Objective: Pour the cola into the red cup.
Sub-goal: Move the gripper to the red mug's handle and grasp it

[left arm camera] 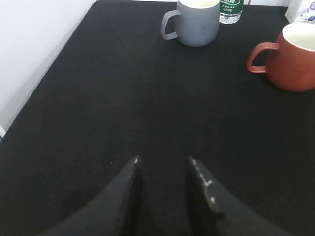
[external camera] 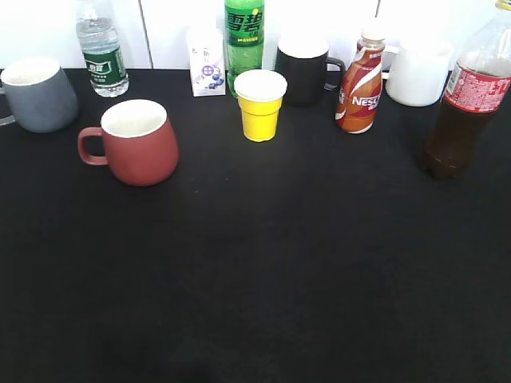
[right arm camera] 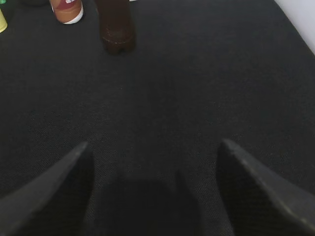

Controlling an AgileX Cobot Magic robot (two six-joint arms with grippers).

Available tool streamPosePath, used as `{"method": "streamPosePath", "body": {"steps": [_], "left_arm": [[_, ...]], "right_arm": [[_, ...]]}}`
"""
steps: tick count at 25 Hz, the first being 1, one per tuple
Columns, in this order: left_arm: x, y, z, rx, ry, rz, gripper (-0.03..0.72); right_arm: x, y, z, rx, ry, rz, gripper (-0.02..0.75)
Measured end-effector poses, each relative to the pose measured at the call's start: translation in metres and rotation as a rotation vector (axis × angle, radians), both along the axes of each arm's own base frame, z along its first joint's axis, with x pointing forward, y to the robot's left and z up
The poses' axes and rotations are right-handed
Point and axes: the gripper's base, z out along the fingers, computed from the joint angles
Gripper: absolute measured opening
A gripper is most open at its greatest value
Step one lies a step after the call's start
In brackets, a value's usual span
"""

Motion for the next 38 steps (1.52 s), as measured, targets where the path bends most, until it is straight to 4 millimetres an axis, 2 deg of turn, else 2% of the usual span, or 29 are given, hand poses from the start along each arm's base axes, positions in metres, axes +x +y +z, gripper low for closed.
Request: {"method": "streamPosePath", "body": {"steps": [12,13,14,16,17,18,19,20,21,23,24,25,27,30,33,38], "left_arm": [[0.0,0.0,0.0,0.0,0.0,0.0,0.237],[0.0,0.0,0.001,0.001,-0.011,0.0,0.26],[0.0,0.0,0.01,0.007,-0.065,-0.002,0.321],[0.016,0.001,0.039,0.024,-0.198,-0.01,0.508],[0.031,0.002,0.051,0.037,-0.223,-0.017,0.561],[0.047,0.002,0.064,0.035,-0.277,-0.028,0.577],[0.073,0.002,0.082,0.017,-0.375,-0.046,0.584],[0.082,0.002,0.087,0.01,-0.407,-0.05,0.585],[0.105,0.003,0.092,0.009,-0.45,-0.05,0.585],[0.133,0.005,0.088,0.002,-0.435,-0.057,0.585],[0.14,0.004,0.086,-0.001,-0.432,-0.065,0.585],[0.156,-0.002,0.074,-0.017,-0.42,-0.108,0.585],[0.168,-0.013,0.049,-0.056,-0.397,-0.165,0.585],[0.171,-0.027,0.0,-0.068,-0.338,-0.241,0.585],[0.183,-0.037,-0.049,-0.066,-0.175,-0.281,0.585],[0.219,-0.047,-0.089,-0.04,-0.151,-0.291,0.585]], "right_arm": [[0.0,0.0,0.0,0.0,0.0,0.0,0.585],[0.0,0.0,0.0,0.0,0.0,0.0,0.585],[0.0,0.0,0.0,0.0,0.0,0.0,0.585],[0.0,0.0,0.0,0.0,0.0,0.0,0.585],[0.0,0.0,0.0,0.0,0.0,0.0,0.585],[0.0,0.0,0.0,0.0,0.0,0.0,0.585],[0.0,0.0,0.0,0.0,0.0,0.0,0.585],[0.0,0.0,0.0,0.0,0.0,0.0,0.585],[0.0,0.0,0.0,0.0,0.0,0.0,0.585],[0.0,0.0,0.0,0.0,0.0,0.0,0.585],[0.0,0.0,0.0,0.0,0.0,0.0,0.585],[0.0,0.0,0.0,0.0,0.0,0.0,0.585],[0.0,0.0,0.0,0.0,0.0,0.0,0.585],[0.0,0.0,0.0,0.0,0.0,0.0,0.585],[0.0,0.0,0.0,0.0,0.0,0.0,0.585],[0.0,0.0,0.0,0.0,0.0,0.0,0.585]]}}
